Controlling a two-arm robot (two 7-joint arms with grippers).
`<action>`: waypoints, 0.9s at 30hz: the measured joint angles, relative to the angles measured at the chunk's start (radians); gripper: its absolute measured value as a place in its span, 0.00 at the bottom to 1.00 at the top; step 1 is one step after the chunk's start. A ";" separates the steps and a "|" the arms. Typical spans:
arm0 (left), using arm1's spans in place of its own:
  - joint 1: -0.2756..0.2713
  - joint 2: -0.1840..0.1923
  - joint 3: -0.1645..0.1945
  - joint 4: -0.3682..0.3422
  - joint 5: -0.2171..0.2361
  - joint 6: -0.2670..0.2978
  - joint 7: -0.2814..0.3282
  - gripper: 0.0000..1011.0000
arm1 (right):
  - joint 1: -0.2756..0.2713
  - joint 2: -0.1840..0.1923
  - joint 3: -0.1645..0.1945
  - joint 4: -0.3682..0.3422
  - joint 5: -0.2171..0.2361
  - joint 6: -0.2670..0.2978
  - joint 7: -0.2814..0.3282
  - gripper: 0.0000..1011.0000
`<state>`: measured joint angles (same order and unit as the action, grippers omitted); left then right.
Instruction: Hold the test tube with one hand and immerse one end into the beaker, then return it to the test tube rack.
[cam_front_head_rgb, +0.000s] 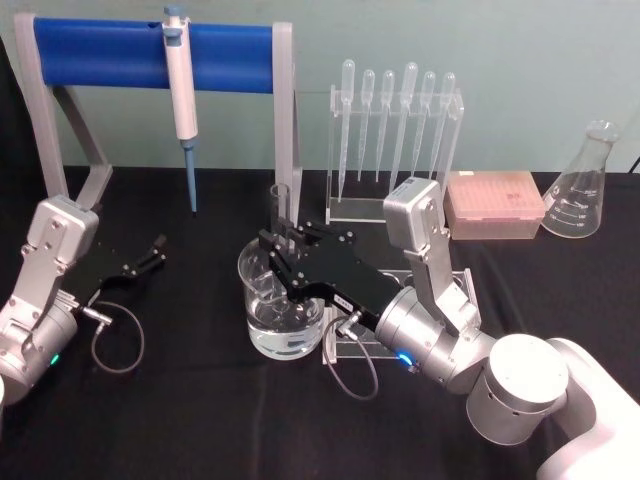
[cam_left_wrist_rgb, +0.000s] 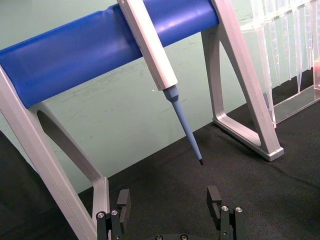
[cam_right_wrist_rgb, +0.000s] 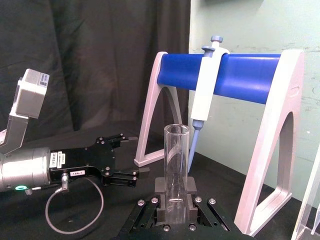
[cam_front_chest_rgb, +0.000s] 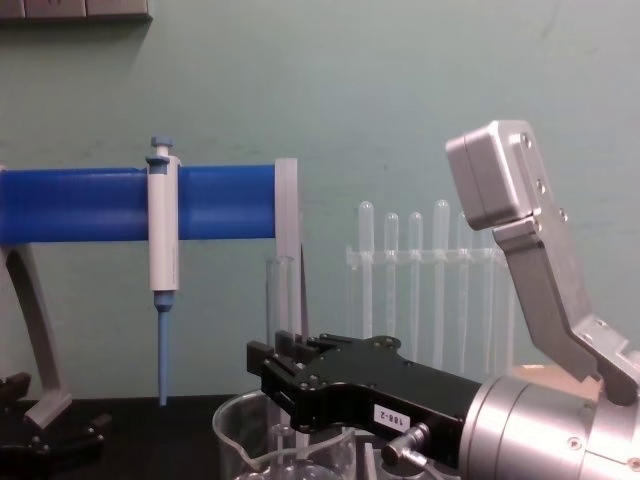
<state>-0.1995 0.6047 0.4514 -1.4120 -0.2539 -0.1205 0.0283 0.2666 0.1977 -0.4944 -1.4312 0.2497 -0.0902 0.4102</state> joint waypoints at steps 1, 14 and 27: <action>0.000 0.000 0.000 0.000 0.000 0.000 0.000 0.99 | 0.000 0.000 0.000 0.000 0.000 0.000 0.000 0.22; 0.000 0.000 0.000 0.000 0.000 0.000 0.000 0.99 | 0.000 0.000 0.000 0.000 0.000 0.000 0.000 0.22; 0.000 0.000 0.000 0.000 0.000 0.000 0.000 0.99 | 0.000 0.000 0.000 0.000 0.000 0.000 0.000 0.23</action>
<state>-0.1995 0.6047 0.4514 -1.4120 -0.2539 -0.1206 0.0283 0.2666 0.1977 -0.4944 -1.4312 0.2496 -0.0902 0.4102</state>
